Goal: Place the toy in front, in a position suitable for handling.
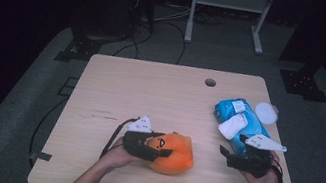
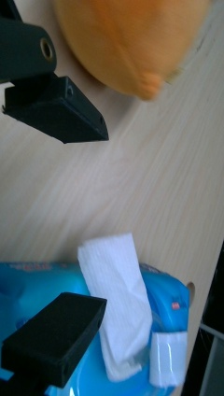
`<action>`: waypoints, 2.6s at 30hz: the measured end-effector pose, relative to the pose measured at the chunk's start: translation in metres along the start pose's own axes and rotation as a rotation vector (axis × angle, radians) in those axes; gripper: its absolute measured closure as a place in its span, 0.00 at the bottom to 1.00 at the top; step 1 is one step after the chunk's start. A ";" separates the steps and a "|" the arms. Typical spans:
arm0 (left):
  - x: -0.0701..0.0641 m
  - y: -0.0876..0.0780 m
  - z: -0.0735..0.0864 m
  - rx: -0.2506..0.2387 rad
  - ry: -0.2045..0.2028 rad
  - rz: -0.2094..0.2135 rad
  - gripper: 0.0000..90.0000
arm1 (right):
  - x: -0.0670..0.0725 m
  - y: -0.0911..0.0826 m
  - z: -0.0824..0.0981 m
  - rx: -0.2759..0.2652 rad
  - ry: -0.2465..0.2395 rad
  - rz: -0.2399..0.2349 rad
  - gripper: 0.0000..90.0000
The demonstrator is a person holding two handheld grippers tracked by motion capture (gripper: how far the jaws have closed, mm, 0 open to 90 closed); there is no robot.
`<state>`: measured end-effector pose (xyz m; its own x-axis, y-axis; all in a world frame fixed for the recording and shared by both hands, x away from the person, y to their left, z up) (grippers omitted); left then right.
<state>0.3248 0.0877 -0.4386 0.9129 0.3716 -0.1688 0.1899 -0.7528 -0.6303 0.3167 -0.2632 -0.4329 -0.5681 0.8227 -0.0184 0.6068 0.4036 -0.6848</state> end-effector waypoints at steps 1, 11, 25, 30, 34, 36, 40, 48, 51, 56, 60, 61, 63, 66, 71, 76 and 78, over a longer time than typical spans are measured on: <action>-0.003 0.003 0.002 -0.010 0.010 0.001 0.40 | -0.002 0.000 -0.001 -0.002 -0.003 0.008 0.17; -0.015 0.009 0.012 -0.042 0.045 -0.015 0.30 | -0.022 0.023 -0.023 0.027 -0.072 0.100 0.22; -0.021 0.013 0.014 -0.019 0.077 -0.048 0.22 | -0.039 0.051 -0.033 0.094 -0.036 0.165 0.34; -0.022 0.015 0.016 -0.030 0.075 -0.053 0.20 | -0.044 0.054 -0.028 0.078 0.002 0.170 0.45; -0.023 0.015 0.016 -0.031 0.076 -0.055 0.20 | -0.044 0.055 -0.025 0.072 -0.011 0.196 0.50; -0.023 0.016 0.016 -0.033 0.076 -0.057 0.20 | -0.043 0.056 -0.024 0.070 -0.018 0.218 0.54; -0.024 0.016 0.016 -0.035 0.076 -0.065 0.19 | -0.042 0.056 -0.022 0.063 -0.016 0.237 0.58; -0.026 0.016 0.017 -0.036 0.083 -0.075 0.18 | -0.045 0.051 -0.025 0.065 0.033 0.205 0.63; -0.025 0.016 0.017 -0.041 0.081 -0.072 0.18 | -0.047 0.048 -0.026 0.065 0.038 0.194 0.64; -0.025 0.016 0.018 -0.045 0.080 -0.072 0.18 | -0.049 0.047 -0.026 0.062 0.047 0.174 0.64; -0.025 0.016 0.018 -0.046 0.081 -0.072 0.17 | -0.049 0.044 -0.026 0.057 0.052 0.172 0.64; -0.026 0.016 0.018 -0.046 0.081 -0.071 0.17 | -0.049 0.044 -0.026 0.057 0.051 0.171 0.64; -0.025 0.016 0.018 -0.046 0.081 -0.071 0.17 | -0.049 0.043 -0.026 0.056 0.053 0.169 0.65; -0.026 0.016 0.018 -0.047 0.081 -0.072 0.17 | -0.052 0.039 -0.027 0.058 0.068 0.145 0.72; -0.025 0.017 0.018 -0.050 0.080 -0.071 0.17 | -0.052 0.037 -0.028 0.072 0.072 0.146 0.80; -0.025 0.017 0.018 -0.049 0.082 -0.071 0.16 | -0.053 0.036 -0.030 0.088 0.110 0.152 0.91; -0.025 0.017 0.019 -0.050 0.081 -0.070 0.16 | -0.055 0.034 -0.030 0.092 0.155 0.138 0.94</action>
<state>0.2985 0.0760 -0.4588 0.9226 0.3805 -0.0630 0.2699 -0.7535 -0.5995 0.3856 -0.2825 -0.4331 -0.3867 0.9222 -0.0086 0.6150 0.2509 -0.7476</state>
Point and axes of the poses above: each handheld gripper's, and its own axes: y roughly forward along the jaws, z roughly out of its underside, x roughly to its left, the point moved 1 cm from there along y, roughly forward along the jaws, and after that the axes turned 13 degrees about x, right-handed, at the moved point
